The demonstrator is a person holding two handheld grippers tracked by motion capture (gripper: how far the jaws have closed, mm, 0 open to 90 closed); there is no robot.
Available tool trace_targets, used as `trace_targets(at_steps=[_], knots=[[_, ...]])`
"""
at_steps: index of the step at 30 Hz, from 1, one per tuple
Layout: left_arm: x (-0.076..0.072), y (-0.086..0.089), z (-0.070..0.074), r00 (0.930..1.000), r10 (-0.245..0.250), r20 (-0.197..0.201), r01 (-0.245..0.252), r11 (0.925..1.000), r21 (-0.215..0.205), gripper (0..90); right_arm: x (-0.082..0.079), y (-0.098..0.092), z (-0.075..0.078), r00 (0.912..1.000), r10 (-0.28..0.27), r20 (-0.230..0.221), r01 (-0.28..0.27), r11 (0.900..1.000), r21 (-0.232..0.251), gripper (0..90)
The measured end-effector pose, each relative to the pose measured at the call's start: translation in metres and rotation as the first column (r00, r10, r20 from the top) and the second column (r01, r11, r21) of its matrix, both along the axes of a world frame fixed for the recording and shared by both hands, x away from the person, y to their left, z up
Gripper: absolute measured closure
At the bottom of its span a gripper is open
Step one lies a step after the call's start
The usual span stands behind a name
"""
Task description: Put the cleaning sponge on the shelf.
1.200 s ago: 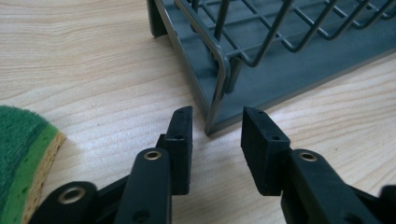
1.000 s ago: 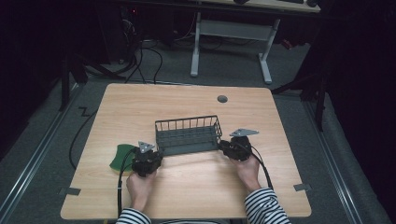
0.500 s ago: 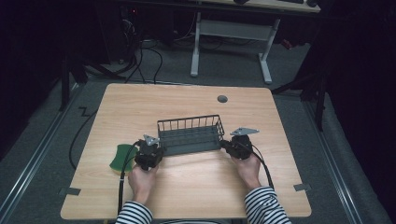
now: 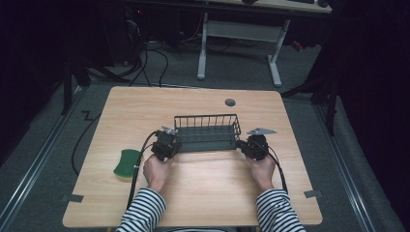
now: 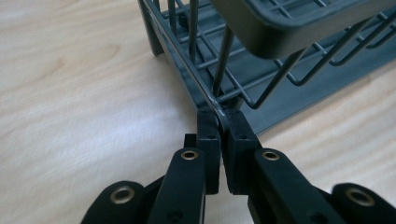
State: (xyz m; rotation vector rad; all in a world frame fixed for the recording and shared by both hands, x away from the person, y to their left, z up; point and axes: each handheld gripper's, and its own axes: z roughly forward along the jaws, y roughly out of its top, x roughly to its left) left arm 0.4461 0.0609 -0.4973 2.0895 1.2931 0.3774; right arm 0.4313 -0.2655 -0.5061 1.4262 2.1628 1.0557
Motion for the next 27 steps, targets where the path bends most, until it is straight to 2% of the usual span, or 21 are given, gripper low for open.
trace_targets(at_steps=[2, 4, 8, 10, 12, 16, 20, 22, 23, 24, 25, 27], knots=[[0.006, -0.003, 0.000, 1.0000, -0.001, -0.003, 0.001, 1.0000, -0.003, 86.4, 0.005, -0.004, 0.000, 0.9998, -0.017, 0.004, 0.017, 1.000, 0.004, 85.6], [0.013, -0.006, -0.002, 1.0000, 0.005, -0.003, -0.005, 0.9997, -0.022, 86.2, 0.009, -0.006, -0.001, 0.9993, -0.037, 0.005, 0.037, 0.999, 0.005, 85.6], [0.023, -0.013, -0.002, 0.9999, 0.010, 0.009, -0.010, 0.9999, -0.006, 86.2, 0.016, -0.008, -0.001, 0.9981, -0.062, -0.002, 0.062, 0.998, -0.004, 85.5], [0.027, -0.013, -0.003, 0.9999, 0.016, 0.000, -0.016, 0.9996, -0.022, 85.9, 0.020, -0.010, -0.002, 0.9972, -0.075, 0.003, 0.075, 0.997, 0.006, 85.4], [0.032, -0.015, -0.002, 0.9998, 0.020, 0.004, -0.020, 0.9998, -0.010, 86.0, 0.022, -0.012, -0.003, 0.9960, -0.089, 0.001, 0.089, 0.996, 0.027, 85.1], [0.036, -0.016, -0.003, 0.9997, 0.025, 0.005, -0.025, 0.9995, -0.019, 85.7, 0.023, -0.012, -0.004, 0.9940, -0.109, 0.006, 0.109, 0.993, 0.040, 85.0], [0.032, -0.015, -0.005, 0.9998, 0.016, 0.012, -0.016, 0.9997, -0.021, 85.2, 0.023, -0.012, -0.005, 0.9945, -0.104, 0.012, 0.103, 0.994, 0.034, 84.5], [0.031, -0.014, -0.005, 0.9998, 0.016, 0.006, -0.016, 0.9996, -0.024, 83.8, 0.023, -0.014, -0.005, 0.9948, -0.102, 0.004, 0.102, 0.994, 0.050, 83.5], [0.030, -0.014, -0.005, 0.9998, 0.017, 0.007, -0.017, 0.9996, -0.024, 78.0, 0.023, -0.014, -0.005, 0.9944, -0.106, -0.002, 0.106, 0.993, 0.054, 77.1], [0.030, -0.013, -0.005, 0.9998, 0.018, 0.006, -0.018, 0.9995, -0.026, 78.0, 0.023, -0.014, -0.005, 0.9944, -0.106, -0.002, 0.106, 0.993, 0.054, 77.1], [0.029, -0.012, -0.005, 0.9998, 0.017, -0.002, -0.017, 0.9994, -0.029, 71.7, 0.023, -0.014, -0.006, 0.9947, -0.102, -0.005, 0.103, 0.994, 0.045, 73.1], [0.026, -0.013, -0.003, 0.9999, 0.012, 0.010, -0.012, 0.9999, -0.007, 56.7, 0.020, -0.014, -0.005, 0.9956, -0.093, -0.011, 0.094, 0.995, 0.035, 61.2]])
